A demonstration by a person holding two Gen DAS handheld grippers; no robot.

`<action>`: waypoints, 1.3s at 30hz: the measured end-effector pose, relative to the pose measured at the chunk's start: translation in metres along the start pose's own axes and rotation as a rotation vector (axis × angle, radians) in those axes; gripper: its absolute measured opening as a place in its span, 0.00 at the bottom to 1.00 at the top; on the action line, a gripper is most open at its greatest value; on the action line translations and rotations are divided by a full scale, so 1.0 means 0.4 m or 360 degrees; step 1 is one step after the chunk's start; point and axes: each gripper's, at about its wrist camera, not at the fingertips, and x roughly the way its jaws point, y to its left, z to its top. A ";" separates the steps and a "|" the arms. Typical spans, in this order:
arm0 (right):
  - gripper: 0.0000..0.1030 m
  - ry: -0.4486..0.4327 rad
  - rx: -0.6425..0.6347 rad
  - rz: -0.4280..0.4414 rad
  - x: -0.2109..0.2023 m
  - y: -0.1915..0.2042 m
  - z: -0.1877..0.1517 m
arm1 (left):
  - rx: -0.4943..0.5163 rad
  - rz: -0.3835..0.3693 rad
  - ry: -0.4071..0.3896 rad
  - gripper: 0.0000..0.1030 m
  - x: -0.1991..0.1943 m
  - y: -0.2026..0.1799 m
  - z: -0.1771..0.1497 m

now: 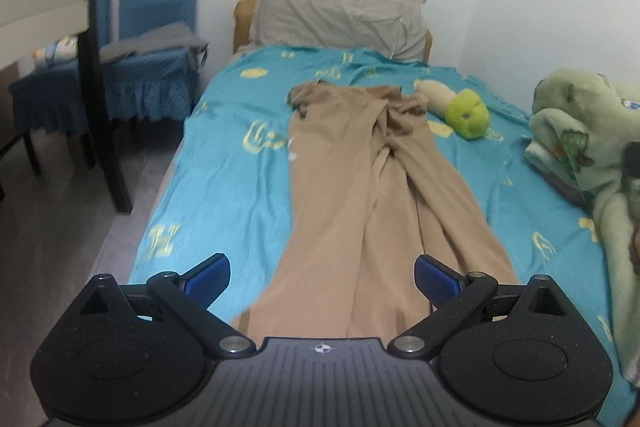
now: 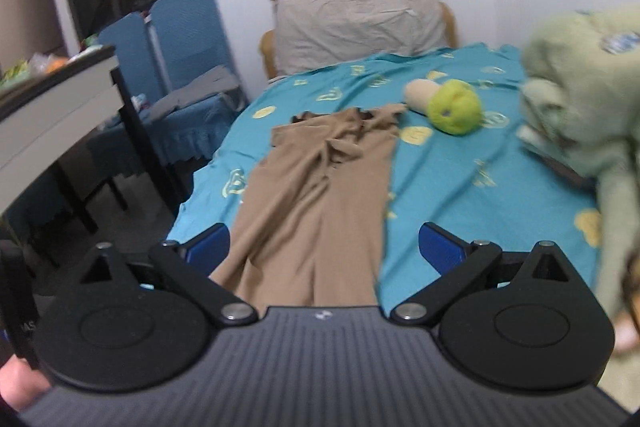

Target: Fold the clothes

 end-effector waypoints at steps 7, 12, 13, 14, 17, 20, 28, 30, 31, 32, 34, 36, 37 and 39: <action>1.00 0.0017 0.0251 -0.0026 0.007 -0.075 -0.012 | -0.0017 0.0019 0.0173 0.88 -0.057 0.015 -0.045; 1.00 0.0088 0.0391 -0.0014 0.039 -0.118 -0.027 | -0.0177 0.0036 0.0254 0.81 -0.053 0.058 -0.048; 1.00 0.0091 0.0410 -0.0001 0.039 -0.122 -0.028 | -0.0207 0.0025 0.0278 0.76 -0.048 0.065 -0.049; 1.00 0.0092 0.0428 0.0008 0.039 -0.126 -0.028 | -0.0222 0.0006 0.0295 0.73 -0.044 0.068 -0.050; 1.00 0.0108 0.0498 0.0042 0.042 -0.141 -0.030 | -0.0217 -0.0030 0.0337 0.67 -0.035 0.066 -0.052; 1.00 0.0127 0.0544 0.0058 0.046 -0.151 -0.033 | -0.0179 -0.0045 0.0411 0.63 -0.012 0.051 -0.056; 1.00 0.0177 0.0666 0.0101 0.056 -0.177 -0.041 | -0.0044 -0.0010 0.0504 0.04 0.001 0.008 -0.058; 1.00 0.0183 0.0690 0.0100 0.057 -0.183 -0.042 | -0.0003 0.0015 0.0426 0.04 -0.033 -0.004 -0.044; 1.00 0.0181 0.0698 0.0092 0.056 -0.187 -0.043 | 0.0061 0.0018 0.0377 0.03 -0.061 -0.022 -0.035; 1.00 0.0179 0.0705 0.0084 0.056 -0.191 -0.043 | 0.0124 0.0016 0.0329 0.03 -0.089 -0.042 -0.026; 1.00 0.0190 0.0723 0.0081 0.060 -0.196 -0.044 | 0.0224 -0.0047 0.0242 0.03 -0.141 -0.092 -0.008; 1.00 0.0207 0.0731 0.0083 0.068 -0.197 -0.046 | 0.0243 -0.0159 0.0224 0.03 -0.166 -0.138 0.005; 0.99 0.0217 0.0731 0.0084 0.073 -0.197 -0.046 | 0.0254 -0.0217 0.0227 0.03 -0.169 -0.164 0.007; 0.99 0.0232 0.0714 0.0080 0.078 -0.196 -0.050 | 0.0275 -0.0324 0.0254 0.03 -0.161 -0.210 0.003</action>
